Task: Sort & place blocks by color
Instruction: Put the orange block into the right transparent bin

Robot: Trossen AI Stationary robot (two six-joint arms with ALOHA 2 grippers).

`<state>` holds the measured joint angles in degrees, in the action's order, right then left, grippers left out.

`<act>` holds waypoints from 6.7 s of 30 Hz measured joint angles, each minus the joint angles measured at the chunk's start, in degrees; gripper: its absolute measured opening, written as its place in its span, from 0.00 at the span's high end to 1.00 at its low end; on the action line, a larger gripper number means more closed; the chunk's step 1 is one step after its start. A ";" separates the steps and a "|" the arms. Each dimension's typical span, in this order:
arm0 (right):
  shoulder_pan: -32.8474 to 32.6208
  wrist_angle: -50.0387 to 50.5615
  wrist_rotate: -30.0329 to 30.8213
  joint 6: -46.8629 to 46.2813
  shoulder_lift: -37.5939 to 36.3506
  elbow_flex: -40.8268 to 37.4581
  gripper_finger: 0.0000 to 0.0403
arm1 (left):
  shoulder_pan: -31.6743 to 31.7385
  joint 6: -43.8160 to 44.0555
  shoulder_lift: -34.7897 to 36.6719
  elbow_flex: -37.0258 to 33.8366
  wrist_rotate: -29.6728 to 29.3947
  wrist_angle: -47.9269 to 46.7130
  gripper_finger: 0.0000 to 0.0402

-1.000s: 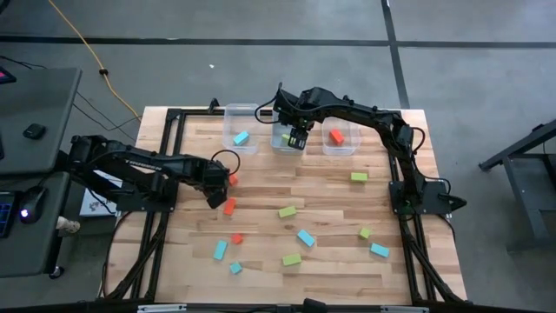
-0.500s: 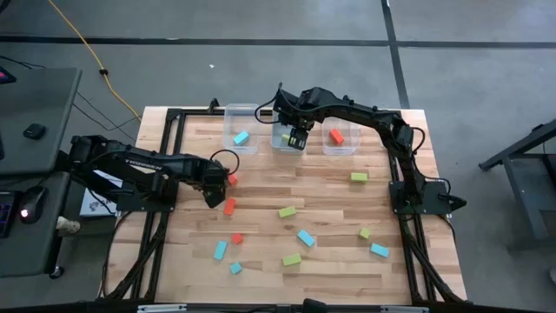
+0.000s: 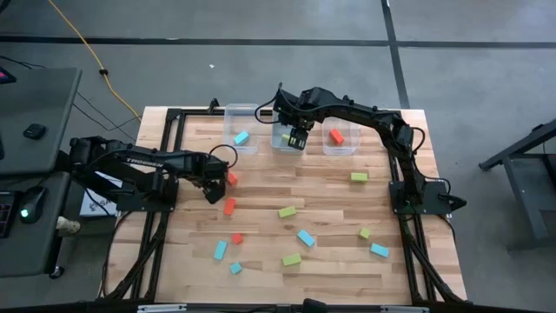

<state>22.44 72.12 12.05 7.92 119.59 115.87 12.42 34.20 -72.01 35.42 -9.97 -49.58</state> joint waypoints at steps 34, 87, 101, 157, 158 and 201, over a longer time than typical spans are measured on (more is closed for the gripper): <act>0.01 -0.10 0.00 0.02 0.00 0.00 0.58 | -0.02 -1.87 -5.92 0.17 0.42 3.10 0.79; 2.78 -6.36 -24.70 -5.36 -26.24 -0.02 0.58 | 11.97 -1.77 13.69 13.00 19.14 51.84 0.80; 2.09 -14.84 -38.95 1.15 -26.43 -0.02 0.58 | 14.34 -12.14 12.22 12.98 27.76 69.27 0.79; -5.74 -31.57 -32.13 -13.10 -18.35 -0.22 0.37 | 19.33 -12.74 9.75 12.98 34.88 75.14 0.79; -5.92 -32.18 -32.15 -13.42 -18.07 -0.22 0.37 | 19.33 -12.76 9.75 12.98 34.88 75.14 0.79; -7.50 -38.94 -31.55 -19.68 -15.74 -0.22 0.72 | 19.39 -13.51 9.75 12.96 34.09 74.77 0.79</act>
<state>14.94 33.18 -19.50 -11.76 103.85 115.66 31.81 20.69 -62.26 48.38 24.12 25.19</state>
